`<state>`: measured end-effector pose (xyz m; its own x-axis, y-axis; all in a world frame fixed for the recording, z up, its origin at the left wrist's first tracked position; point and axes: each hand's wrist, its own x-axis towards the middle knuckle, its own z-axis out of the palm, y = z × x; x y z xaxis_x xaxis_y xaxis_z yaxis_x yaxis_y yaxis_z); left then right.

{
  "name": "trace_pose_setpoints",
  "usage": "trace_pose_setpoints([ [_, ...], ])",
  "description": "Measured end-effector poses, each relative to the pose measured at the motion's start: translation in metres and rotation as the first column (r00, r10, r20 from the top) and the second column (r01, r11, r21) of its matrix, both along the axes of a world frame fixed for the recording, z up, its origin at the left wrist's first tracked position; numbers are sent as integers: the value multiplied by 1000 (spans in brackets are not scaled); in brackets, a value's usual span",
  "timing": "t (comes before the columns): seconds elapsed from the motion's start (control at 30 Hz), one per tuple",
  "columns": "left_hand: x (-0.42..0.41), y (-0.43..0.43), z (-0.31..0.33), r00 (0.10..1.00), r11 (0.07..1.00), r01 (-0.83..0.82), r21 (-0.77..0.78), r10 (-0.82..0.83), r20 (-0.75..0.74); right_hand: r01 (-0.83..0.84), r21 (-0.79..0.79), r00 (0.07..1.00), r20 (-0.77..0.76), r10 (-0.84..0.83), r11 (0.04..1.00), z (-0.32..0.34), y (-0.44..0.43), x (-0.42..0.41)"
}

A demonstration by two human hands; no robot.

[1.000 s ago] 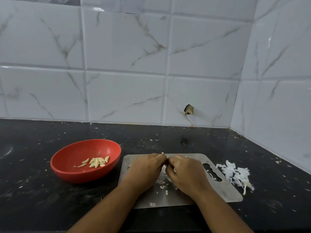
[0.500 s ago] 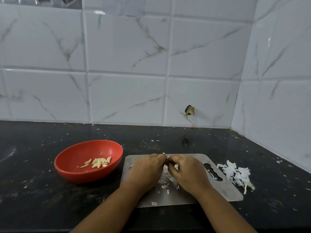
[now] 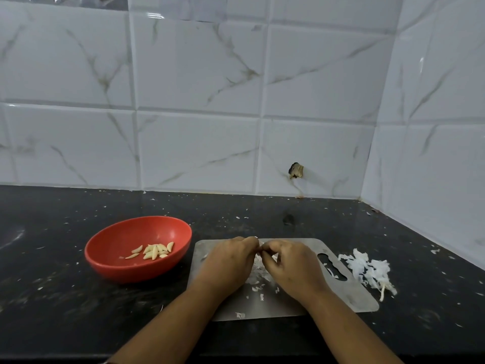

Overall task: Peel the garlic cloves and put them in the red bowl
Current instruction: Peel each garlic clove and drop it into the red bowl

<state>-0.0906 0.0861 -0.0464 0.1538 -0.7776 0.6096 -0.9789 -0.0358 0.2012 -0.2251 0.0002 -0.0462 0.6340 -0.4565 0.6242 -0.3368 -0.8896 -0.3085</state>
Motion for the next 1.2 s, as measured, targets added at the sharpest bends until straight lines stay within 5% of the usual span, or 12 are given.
trace_pose_setpoints([
  [0.43, 2, -9, -8, 989, 971, 89, -223, -113, -94, 41, -124, 997, 74, -32, 991, -7, -3, 6],
  [0.57, -1, -5, -5, 952, 966, 107, -235, -167, -257, 34, -70, 996, 84, -28, 997, -7, -4, 7],
  [0.73, -1, -4, -2, 773, 959, 146, -244, -264, -577, 27, 109, 995, 91, -37, 994, -5, -4, 9],
  [0.97, 0, -4, 1, 583, 947, 143, -287, -315, -749, 9, 294, 990, 130, -49, 956, -5, -8, 8],
  [1.07, 2, -3, 3, 563, 944, 134, -302, -323, -761, -115, 386, 982, 183, 47, 915, -6, -8, 8],
  [1.2, 5, -2, 3, 642, 948, 141, -285, -307, -703, -159, 351, 980, 170, 104, 923, -7, -8, 10],
])
